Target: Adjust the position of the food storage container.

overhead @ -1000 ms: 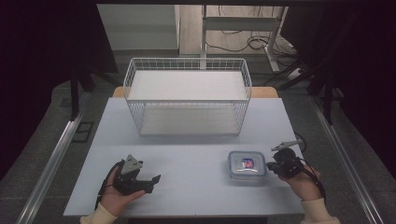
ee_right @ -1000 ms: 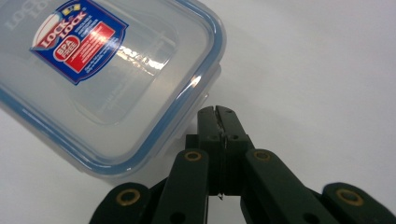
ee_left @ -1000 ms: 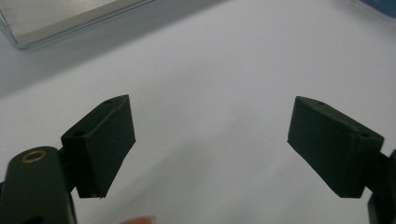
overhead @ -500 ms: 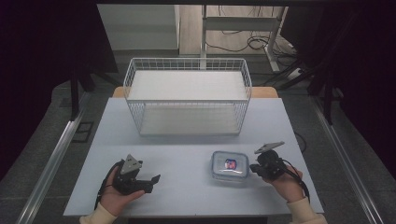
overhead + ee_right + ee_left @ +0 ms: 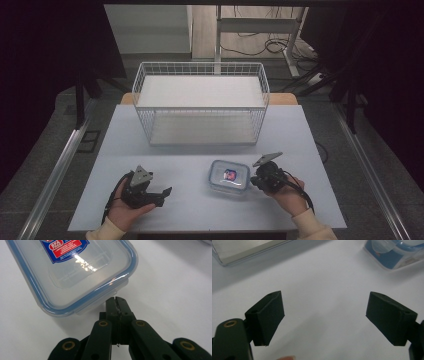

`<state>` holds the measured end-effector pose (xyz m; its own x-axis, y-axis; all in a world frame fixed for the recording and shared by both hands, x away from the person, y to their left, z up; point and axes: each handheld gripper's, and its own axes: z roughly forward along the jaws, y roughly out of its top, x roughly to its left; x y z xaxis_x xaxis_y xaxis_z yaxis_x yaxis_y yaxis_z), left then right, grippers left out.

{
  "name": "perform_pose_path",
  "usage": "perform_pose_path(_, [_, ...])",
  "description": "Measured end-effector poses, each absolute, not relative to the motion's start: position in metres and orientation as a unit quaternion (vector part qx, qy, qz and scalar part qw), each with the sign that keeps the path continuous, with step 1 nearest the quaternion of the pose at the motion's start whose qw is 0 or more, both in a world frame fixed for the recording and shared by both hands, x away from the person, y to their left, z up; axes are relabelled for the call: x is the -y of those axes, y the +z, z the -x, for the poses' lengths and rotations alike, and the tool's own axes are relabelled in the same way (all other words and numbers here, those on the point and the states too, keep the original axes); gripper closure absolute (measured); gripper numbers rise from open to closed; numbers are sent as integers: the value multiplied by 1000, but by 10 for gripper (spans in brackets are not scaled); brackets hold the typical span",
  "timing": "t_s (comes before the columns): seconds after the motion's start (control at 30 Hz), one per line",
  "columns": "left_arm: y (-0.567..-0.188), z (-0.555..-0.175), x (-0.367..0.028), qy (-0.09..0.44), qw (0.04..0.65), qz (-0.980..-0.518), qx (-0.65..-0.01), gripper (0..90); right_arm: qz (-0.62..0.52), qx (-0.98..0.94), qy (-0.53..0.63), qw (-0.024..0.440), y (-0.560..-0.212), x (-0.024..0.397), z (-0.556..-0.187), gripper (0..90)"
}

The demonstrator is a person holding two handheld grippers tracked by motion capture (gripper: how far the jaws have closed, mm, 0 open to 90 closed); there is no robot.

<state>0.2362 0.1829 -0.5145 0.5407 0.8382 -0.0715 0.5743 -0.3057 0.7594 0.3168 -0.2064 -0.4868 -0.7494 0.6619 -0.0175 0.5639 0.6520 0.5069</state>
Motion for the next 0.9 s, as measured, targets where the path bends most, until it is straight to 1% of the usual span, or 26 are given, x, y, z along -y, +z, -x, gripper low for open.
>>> perform_pose_path(0.1, [-514,-236,-185,174,384,-787,-450,146,-332,-905,243,108,-488,193,-323,897])
perform_pose_path(0.5, [-515,-238,-185,174,380,-788,-452,146,-327,-904,248,115,-490,171,-342,896])
perform_pose_path(0.73, [-515,-237,-186,173,381,-787,-453,146,-304,-911,252,113,-489,149,-343,897])
perform_pose_path(0.9, [-515,-237,-186,174,381,-787,-453,146,-296,-914,255,110,-490,142,-342,896])
